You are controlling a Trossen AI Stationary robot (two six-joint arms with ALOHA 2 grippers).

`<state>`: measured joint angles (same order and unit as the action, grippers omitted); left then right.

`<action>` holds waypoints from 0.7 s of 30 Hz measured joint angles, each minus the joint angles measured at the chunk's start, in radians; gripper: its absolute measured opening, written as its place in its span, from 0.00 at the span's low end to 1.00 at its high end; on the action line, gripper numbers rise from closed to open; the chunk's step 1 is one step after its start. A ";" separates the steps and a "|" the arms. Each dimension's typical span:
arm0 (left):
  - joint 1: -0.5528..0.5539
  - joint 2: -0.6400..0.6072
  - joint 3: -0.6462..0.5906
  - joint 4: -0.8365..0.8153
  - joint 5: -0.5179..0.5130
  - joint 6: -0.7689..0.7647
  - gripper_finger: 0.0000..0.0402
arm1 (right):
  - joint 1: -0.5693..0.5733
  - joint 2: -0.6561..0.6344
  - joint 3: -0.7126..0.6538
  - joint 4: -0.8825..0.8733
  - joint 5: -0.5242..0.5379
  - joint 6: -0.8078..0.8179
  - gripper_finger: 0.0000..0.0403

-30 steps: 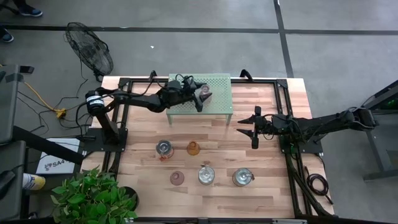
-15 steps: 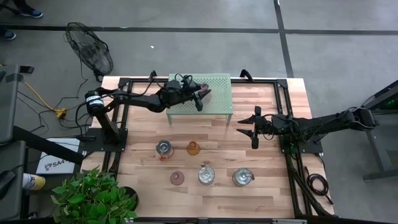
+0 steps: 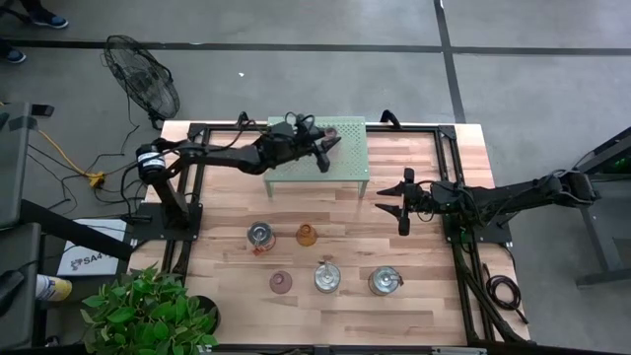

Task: Pick & Place candle stick holders
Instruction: Put the top pink glass candle holder on the shelf

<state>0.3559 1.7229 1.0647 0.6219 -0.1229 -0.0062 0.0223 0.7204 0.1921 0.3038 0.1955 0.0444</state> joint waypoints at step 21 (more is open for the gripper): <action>-0.005 0.250 0.317 -0.094 -0.202 -0.022 0.31 | 0.000 0.000 0.000 -0.005 0.000 0.000 0.42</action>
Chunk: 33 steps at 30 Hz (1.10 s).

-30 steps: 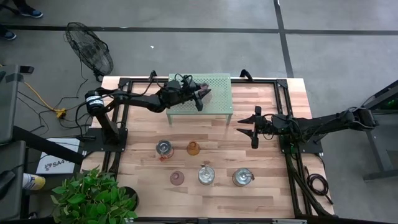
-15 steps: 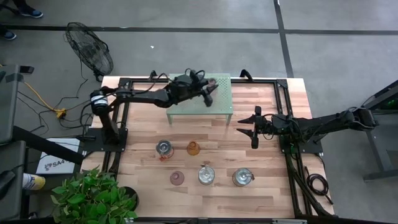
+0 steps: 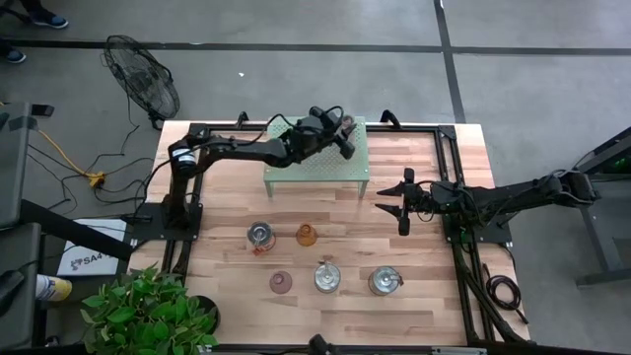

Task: Pick & Place candle stick holders
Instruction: Put the top pink glass candle holder on the shelf

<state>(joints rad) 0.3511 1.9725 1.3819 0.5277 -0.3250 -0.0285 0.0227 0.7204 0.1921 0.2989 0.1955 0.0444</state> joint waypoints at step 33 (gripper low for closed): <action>0.000 0.072 0.017 0.102 -0.047 -0.002 0.31 | -0.001 0.000 0.000 -0.007 0.015 -0.002 0.42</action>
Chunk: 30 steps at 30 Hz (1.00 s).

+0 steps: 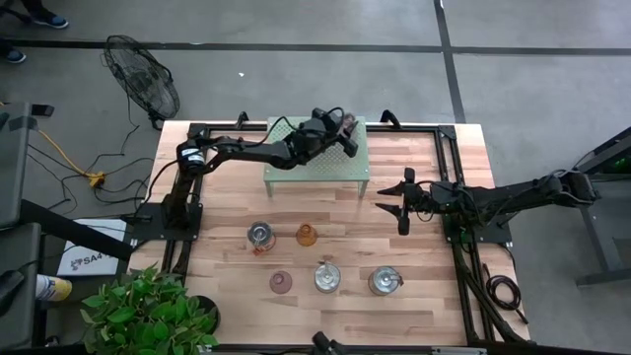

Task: Pick & Place candle stick holders
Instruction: Put the top pink glass candle holder on the shelf

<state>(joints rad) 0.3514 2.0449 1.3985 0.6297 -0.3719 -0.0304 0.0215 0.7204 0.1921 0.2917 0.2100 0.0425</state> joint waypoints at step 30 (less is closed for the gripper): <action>0.002 0.002 0.064 -0.117 -0.040 -0.052 0.34 | 0.000 0.000 0.000 0.001 -0.003 0.002 0.42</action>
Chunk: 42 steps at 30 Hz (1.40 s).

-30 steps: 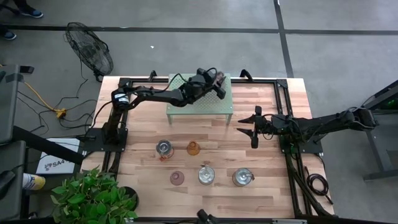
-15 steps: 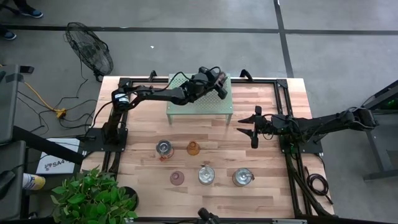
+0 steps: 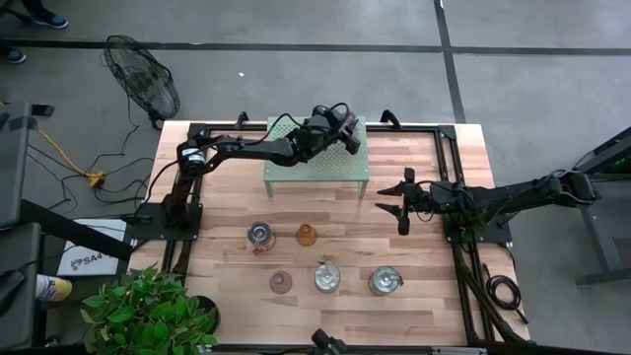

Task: Pick & Place candle stick holders
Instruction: Put the top pink glass candle holder on the shelf, then put the bottom left silver scented candle on the shelf

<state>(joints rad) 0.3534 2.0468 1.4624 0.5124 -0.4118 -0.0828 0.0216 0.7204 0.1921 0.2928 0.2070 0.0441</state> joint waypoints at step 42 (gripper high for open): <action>-0.095 -0.169 0.000 -0.339 -0.099 0.139 0.85 | 0.000 -0.002 0.000 -0.070 -0.012 0.035 0.42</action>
<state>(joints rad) 0.2588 1.8778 1.4624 0.1732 -0.5107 0.0564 0.0216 0.7185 0.1921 0.2226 0.1951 0.0787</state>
